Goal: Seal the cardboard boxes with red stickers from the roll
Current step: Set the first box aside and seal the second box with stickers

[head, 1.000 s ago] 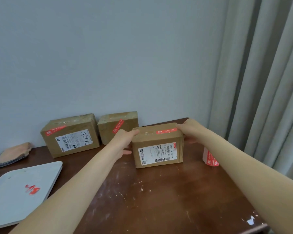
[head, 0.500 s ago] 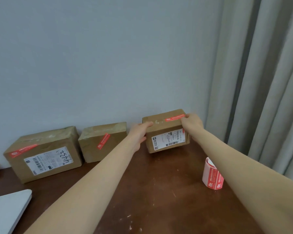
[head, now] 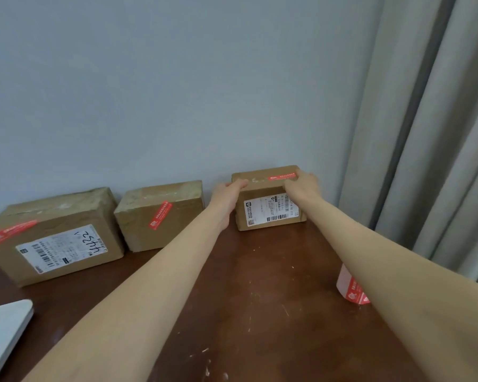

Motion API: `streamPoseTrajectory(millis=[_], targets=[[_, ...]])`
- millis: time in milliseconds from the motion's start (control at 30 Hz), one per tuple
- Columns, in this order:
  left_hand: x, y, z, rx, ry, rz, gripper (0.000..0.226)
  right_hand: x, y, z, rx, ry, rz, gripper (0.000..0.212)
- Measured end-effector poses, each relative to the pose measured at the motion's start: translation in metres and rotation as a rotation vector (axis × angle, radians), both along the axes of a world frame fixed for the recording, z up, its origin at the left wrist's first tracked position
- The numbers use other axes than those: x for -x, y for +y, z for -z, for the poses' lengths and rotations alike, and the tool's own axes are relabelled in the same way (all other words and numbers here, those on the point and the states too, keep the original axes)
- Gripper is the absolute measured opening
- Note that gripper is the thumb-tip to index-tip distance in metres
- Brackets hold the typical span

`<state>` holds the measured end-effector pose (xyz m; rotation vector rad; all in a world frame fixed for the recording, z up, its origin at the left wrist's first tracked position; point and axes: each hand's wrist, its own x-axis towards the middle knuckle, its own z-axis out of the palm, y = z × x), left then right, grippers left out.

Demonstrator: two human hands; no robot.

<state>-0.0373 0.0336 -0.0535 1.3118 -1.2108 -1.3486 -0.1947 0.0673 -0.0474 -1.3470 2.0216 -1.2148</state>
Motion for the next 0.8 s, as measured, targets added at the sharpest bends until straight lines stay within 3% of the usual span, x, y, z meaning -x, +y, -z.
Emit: streamPoseTrajectory(millis=[133,367,567,667,800], targets=[[-0.007,0.013,-0.006,0.049,-0.079,-0.004,0.053,-0.016,0.018,-0.013,-0.032,0.123,0.029,0.054],[-0.050,0.054,-0.018,0.254,-0.278,-0.070,0.052,-0.069,0.038,-0.025,0.067,0.150,-0.028,0.061],[-0.122,0.077,-0.019,0.448,-0.492,-0.320,0.051,-0.137,0.045,-0.021,0.118,0.110,-0.149,0.058],[-0.158,0.071,-0.022,0.426,-0.588,-0.428,0.055,-0.161,0.041,-0.017,0.061,0.044,-0.267,0.061],[-0.185,0.057,-0.021,0.280,-0.597,-0.375,0.059,-0.178,0.033,-0.012,-0.026,-0.139,-0.406,0.067]])
